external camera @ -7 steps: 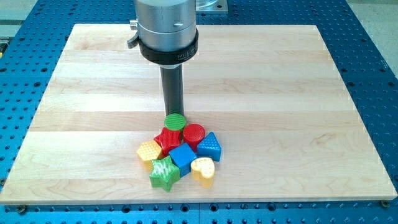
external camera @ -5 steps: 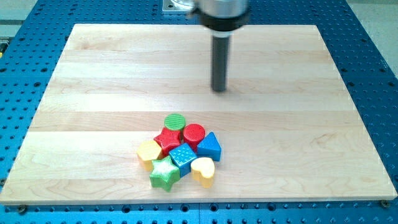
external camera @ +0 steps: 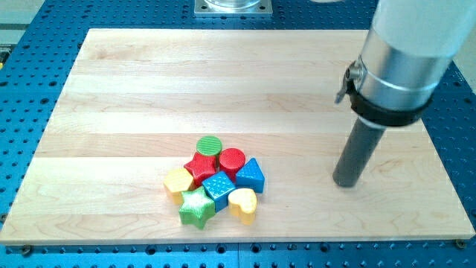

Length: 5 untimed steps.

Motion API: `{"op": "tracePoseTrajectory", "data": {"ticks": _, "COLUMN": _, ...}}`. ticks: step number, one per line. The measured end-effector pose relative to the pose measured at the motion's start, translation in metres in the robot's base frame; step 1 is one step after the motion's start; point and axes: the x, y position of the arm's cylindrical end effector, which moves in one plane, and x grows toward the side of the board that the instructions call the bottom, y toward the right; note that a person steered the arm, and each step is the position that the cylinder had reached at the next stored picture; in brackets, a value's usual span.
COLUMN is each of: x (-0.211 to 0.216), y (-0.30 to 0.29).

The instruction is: Separate the green circle from the group of the blocks

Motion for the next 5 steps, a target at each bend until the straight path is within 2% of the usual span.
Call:
{"op": "tracePoseTrajectory", "data": {"ticks": 1, "x": 0.036, "y": -0.029}}
{"op": "tracePoseTrajectory", "data": {"ticks": 2, "x": 0.034, "y": -0.096}}
{"op": "tracePoseTrajectory", "data": {"ticks": 4, "x": -0.015, "y": -0.202}}
{"op": "tracePoseTrajectory", "data": {"ticks": 5, "x": -0.021, "y": -0.208}}
